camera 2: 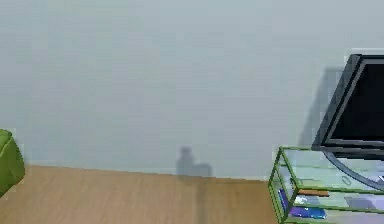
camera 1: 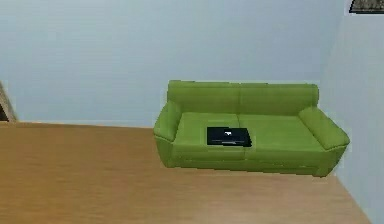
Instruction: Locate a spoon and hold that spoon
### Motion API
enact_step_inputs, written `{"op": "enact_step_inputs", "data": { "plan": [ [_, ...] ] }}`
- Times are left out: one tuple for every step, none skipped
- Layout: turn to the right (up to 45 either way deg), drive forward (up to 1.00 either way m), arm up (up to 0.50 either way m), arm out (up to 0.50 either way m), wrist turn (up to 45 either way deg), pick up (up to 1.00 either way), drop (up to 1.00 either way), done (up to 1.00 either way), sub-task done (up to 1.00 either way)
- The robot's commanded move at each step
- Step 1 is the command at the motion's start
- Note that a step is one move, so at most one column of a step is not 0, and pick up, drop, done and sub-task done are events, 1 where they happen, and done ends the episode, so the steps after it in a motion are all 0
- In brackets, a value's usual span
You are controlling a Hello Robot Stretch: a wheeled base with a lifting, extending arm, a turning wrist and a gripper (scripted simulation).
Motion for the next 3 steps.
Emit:
{"op": "enact_step_inputs", "data": {
  "plan": [
    [-18.0,0.0,0.0,0.0,0.0,0.0,0.0,0.0,0.0],
    [0.0,0.8,0.0,0.0,0.0,0.0,0.0,0.0,0.0],
    [9.0,0.0,0.0,0.0,0.0,0.0,0.0,0.0,0.0]
  ]
}}
